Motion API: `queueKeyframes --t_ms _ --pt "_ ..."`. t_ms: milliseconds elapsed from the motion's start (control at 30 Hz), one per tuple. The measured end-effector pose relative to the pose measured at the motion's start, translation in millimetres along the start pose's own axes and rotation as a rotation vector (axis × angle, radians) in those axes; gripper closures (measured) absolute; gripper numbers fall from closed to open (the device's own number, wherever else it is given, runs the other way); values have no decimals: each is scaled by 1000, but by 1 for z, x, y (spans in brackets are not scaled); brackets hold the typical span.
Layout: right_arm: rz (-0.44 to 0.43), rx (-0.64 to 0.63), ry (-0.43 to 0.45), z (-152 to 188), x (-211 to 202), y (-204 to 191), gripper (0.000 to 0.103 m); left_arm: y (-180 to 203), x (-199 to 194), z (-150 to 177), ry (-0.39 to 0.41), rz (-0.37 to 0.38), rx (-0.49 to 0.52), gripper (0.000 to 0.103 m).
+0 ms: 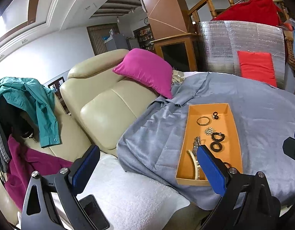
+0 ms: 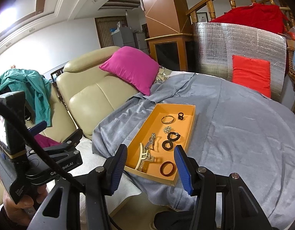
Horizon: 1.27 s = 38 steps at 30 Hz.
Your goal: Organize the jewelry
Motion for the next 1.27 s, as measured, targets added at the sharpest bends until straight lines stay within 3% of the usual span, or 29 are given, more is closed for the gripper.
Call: queueKeyframes --t_ms 667,967,1033,1100,1267 --pt "-34 0 -42 -10 52 -2 48 -1 40 -8 -53 -38 -5 2" --pt "-38 63 -50 -13 69 31 48 21 55 -14 -73 -42 34 2" --pt "-36 97 -51 -14 71 52 48 38 59 -19 -79 -13 56 2" --pt "16 153 -43 -13 75 91 48 67 65 -30 -79 63 77 2" --pt "234 332 -46 2 84 236 46 185 92 -58 -95 341 128 2"
Point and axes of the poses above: each gripper's, at about its wrist camera, not at the fingertips, and x roughly the way its jaws point, y to its right, z to its underside, the point moved 5 cm from there along x, roughly the way its jaws point, and after that the axes turned 15 degrees about z, right-handed, at the moved point
